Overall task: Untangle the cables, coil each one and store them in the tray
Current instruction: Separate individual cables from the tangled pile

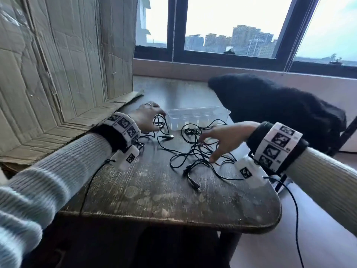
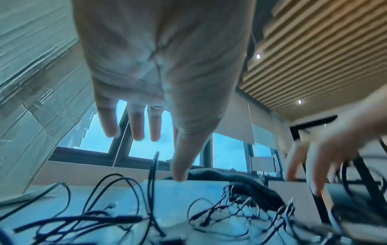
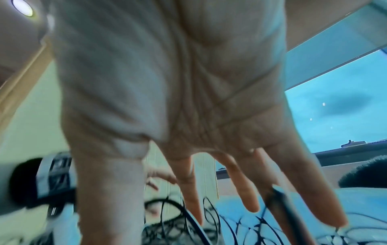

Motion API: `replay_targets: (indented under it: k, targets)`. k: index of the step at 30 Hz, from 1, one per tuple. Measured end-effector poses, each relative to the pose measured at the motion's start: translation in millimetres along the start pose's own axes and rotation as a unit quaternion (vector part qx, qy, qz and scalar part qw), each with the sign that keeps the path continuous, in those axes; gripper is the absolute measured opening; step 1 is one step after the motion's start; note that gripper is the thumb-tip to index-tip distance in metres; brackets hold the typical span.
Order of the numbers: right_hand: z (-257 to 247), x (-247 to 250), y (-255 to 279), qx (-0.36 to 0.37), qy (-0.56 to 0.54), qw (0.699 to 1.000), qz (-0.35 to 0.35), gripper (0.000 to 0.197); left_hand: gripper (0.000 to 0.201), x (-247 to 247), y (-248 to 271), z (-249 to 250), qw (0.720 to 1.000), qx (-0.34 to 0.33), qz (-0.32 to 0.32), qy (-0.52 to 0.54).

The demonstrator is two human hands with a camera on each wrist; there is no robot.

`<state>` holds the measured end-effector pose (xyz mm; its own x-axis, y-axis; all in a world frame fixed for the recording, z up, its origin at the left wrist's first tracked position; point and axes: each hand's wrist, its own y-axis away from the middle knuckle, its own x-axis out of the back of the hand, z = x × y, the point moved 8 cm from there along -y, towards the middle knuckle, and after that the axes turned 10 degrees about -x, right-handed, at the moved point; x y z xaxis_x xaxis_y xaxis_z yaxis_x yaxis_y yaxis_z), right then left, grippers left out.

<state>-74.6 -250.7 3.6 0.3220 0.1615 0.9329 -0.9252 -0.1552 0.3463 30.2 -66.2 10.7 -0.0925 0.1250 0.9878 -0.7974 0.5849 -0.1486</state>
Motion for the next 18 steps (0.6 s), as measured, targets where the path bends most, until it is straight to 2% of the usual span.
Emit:
replay_targets:
  k: [2,4,5,7,10,12,14,16,18]
  targets:
    - [1,25,4,0.023,-0.059,0.996,0.055,0.065,0.061,-20,0,-2,0.994,0.017,-0.079,-0.079]
    - [6,43,5,0.022,-0.117,0.988,0.096,0.056,0.044,-37,-2,-7,0.989,0.027,-0.130,-0.068]
    - [9,49,4,0.019,-0.132,0.985,0.111,0.052,0.034,-40,-3,-10,0.990,0.036,-0.131,-0.041]
    - [13,58,4,0.020,-0.133,0.982,0.133,0.047,0.025,-33,-7,-19,0.995,0.066,-0.077,0.023]
    - [14,67,3,0.022,-0.149,0.978,0.147,0.044,0.022,7,-9,-28,0.989,0.069,0.063,0.111]
    - [12,77,1,0.023,-0.171,0.969,0.174,0.044,0.025,40,-6,-20,0.979,0.023,0.130,0.158]
    - [7,92,-1,0.027,-0.179,0.957,0.228,0.048,0.029,70,-1,-5,0.966,-0.037,0.162,0.200]
    - [-1,105,-5,0.036,-0.208,0.942,0.260,0.060,0.033,95,8,14,0.942,-0.091,0.175,0.270]
    - [-11,111,-10,0.045,-0.265,0.930,0.249,0.078,0.032,117,19,33,0.915,-0.131,0.192,0.329]
